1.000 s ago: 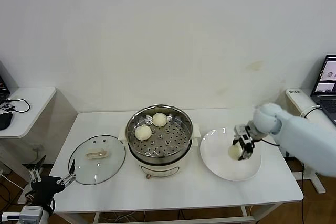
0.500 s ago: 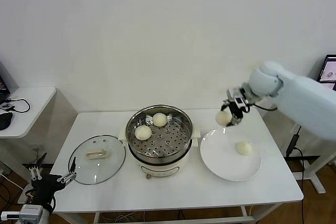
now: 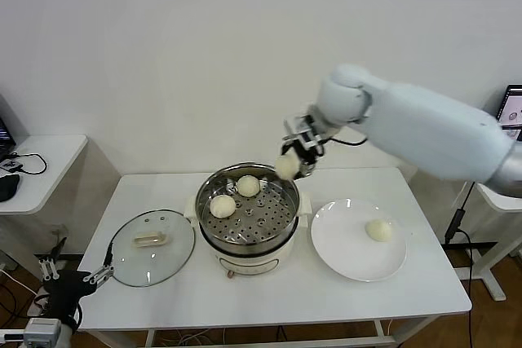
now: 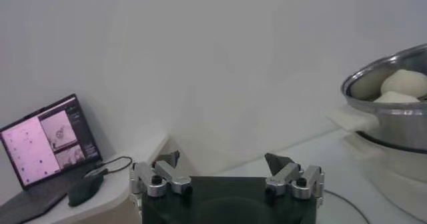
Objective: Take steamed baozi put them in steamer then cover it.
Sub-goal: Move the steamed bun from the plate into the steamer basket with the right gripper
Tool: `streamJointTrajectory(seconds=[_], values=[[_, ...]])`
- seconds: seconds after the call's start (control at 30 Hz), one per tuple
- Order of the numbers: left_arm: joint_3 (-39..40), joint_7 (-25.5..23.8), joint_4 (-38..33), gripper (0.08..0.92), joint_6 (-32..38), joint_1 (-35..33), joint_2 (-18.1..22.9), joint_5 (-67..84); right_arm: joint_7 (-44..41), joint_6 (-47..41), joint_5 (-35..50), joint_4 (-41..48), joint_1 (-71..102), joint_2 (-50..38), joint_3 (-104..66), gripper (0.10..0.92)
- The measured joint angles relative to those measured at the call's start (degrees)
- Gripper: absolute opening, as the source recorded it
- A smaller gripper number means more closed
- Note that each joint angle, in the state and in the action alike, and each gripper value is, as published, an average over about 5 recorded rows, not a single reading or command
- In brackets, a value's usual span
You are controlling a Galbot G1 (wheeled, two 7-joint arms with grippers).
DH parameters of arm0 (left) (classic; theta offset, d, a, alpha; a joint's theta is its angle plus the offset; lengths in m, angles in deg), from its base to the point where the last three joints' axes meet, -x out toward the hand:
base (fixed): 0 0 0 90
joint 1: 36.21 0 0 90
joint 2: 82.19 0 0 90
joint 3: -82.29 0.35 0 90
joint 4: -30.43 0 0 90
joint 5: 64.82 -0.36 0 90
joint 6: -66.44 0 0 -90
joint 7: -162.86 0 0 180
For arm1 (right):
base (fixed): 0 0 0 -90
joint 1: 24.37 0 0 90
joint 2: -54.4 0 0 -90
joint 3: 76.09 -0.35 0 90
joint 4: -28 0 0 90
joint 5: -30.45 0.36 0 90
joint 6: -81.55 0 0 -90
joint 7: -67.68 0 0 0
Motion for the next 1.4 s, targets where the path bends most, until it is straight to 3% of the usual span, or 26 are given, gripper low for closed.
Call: streamJointTrajectory(seconds=[0.53, 1.4], values=[[-1.1, 0.0, -0.4, 0.823, 0.1, -0.6, 0.5, 0.3, 4.5, 8.4, -3.2, 2.1, 4.3, 9.6, 6.8, 0.679], [-1.4, 0.0, -0.1, 0.823, 0.2, -0.6, 1.0, 0.5, 4.4, 19.7, -9.7, 0.9, 4.5, 12.5, 10.7, 0.714]])
